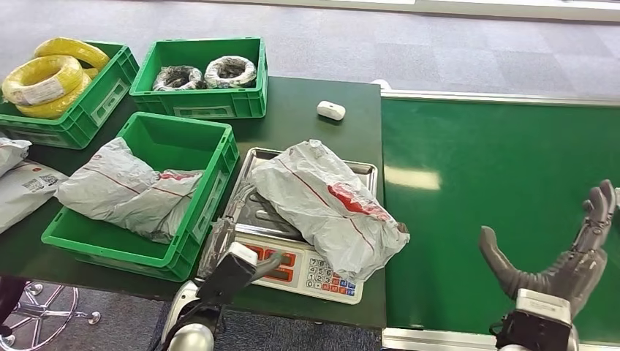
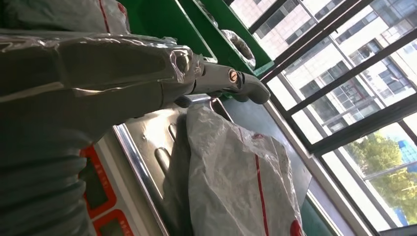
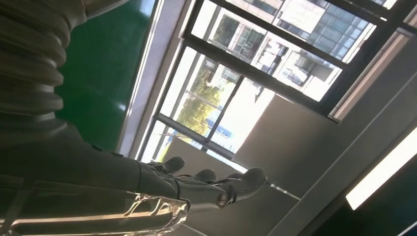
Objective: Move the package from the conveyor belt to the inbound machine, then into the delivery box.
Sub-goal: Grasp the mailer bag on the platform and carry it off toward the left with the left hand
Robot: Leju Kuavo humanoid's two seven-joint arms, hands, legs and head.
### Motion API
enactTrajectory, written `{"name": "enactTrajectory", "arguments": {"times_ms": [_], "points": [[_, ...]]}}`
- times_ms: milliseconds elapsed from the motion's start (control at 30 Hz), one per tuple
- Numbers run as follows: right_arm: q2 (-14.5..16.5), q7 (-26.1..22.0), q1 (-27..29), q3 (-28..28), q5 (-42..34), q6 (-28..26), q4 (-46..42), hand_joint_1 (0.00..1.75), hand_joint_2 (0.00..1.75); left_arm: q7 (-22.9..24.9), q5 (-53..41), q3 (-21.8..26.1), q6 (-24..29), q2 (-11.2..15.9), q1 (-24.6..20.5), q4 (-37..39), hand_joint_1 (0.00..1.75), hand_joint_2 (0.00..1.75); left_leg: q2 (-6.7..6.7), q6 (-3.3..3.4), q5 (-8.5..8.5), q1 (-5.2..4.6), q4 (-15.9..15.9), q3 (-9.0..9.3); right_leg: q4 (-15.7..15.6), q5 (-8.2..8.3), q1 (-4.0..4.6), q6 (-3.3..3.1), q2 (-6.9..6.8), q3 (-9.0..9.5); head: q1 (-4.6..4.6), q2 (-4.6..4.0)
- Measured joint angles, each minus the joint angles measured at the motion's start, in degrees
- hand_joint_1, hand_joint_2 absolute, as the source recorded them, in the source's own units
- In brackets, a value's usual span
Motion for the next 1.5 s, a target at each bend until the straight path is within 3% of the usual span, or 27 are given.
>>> {"name": "enactTrajectory", "arguments": {"times_ms": [133, 233, 433, 800, 933, 1067, 1200, 1233, 1367, 1500], "points": [[0.3, -1.1, 7.3, -1.9, -3.6, 0.4, -1.3, 0.0, 1.75, 1.9, -0.1, -2.8, 0.0, -1.7, -5.5, 5.2, 0.0, 1.75, 0.08, 0.01, -0.01, -0.02, 0.0, -0.06, 0.0, 0.01, -0.02, 0.0, 0.05, -0.03, -0.01, 0.0], [0.4, -1.4, 9.3, -1.7, -4.6, 0.0, -1.1, 0.0, 1.75, 3.6, 2.9, -4.9, -1.0, -2.8, -9.0, 9.0, 0.0, 1.75, 0.12, 0.01, -0.01, -0.02, 0.0, -0.03, 0.0, 0.03, -0.03, -0.01, 0.07, -0.03, -0.02, 0.0], [0.4, -1.4, 9.0, 0.2, -5.1, -1.1, -0.3, 0.0, 1.75, 5.8, 5.0, -8.2, -0.6, -4.2, -13.7, 16.4, 0.0, 1.75, 0.13, 0.0, 0.0, 0.0, 0.0, 0.02, 0.0, 0.04, -0.01, -0.03, 0.08, -0.01, -0.01, 0.0], [1.2, -1.1, 7.5, 4.1, -5.4, -3.0, 1.3, 0.0, 1.75, 7.0, 7.6, -10.7, 0.3, -6.1, -18.2, 31.8, 0.0, 1.75, 0.17, 0.0, 0.0, -0.01, 0.0, -0.01, 0.0, 0.04, -0.02, -0.02, 0.08, -0.01, -0.01, 0.0], [2.3, -0.9, 6.9, 4.3, -4.3, -2.5, 1.5, 0.0, 1.75, 7.8, 5.1, -11.4, 2.8, -7.2, -20.0, 37.8, 0.31, 1.75, 0.17, 0.0, 0.0, -0.01, 0.0, 0.07, 0.0, 0.04, -0.02, -0.02, 0.07, 0.09, -0.01, 0.0], [3.7, -0.3, 6.4, 4.3, -3.2, -1.4, 1.5, 0.0, 1.75, 7.4, 4.1, -11.5, 4.0, -7.7, -20.9, 41.1, 0.31, 1.75, 0.16, 0.0, -0.01, -0.01, 0.0, 0.34, 0.0, 0.01, -0.01, -0.02, 0.07, 0.39, -0.01, 0.0], [4.4, -0.1, 6.4, 4.2, -3.1, -1.2, 1.5, 0.0, 1.75, 7.4, 3.9, -11.5, 4.2, -8.0, -21.4, 42.5, 1.41, 1.75, 0.18, 0.0, -0.01, -0.01, -0.1, 0.55, 0.0, 0.0, -0.01, -0.03, 0.07, 0.67, -0.01, 0.0], [4.5, -0.1, 6.4, 4.2, -3.1, -1.1, 1.5, 0.0, 1.75, 7.4, 3.9, -11.5, 4.2, -8.0, -21.5, 42.7, 1.47, 1.75, 0.17, 0.0, -0.01, -0.01, -0.1, 0.6, 0.0, 0.0, -0.01, -0.03, 0.07, 0.72, -0.01, 0.0], [5.0, -0.3, 6.4, 3.9, -2.9, -0.9, 1.5, 0.0, 1.75, 6.6, 3.8, -11.0, 4.5, -8.0, -21.4, 42.5, 1.38, 1.75, 0.18, 0.0, -0.01, -0.01, -0.1, 0.72, 0.0, 0.01, -0.01, -0.02, 0.08, 0.83, 0.0, 0.0], [5.1, -1.0, 6.6, 3.4, -3.4, -1.5, 1.6, 0.0, 1.75, 5.6, 4.9, -9.8, 3.9, -7.6, -20.5, 40.2, 0.96, 1.75, 0.17, 0.0, 0.0, -0.01, -0.1, 0.74, 0.0, 0.02, -0.01, -0.02, 0.08, 0.75, -0.01, 0.0]]}}
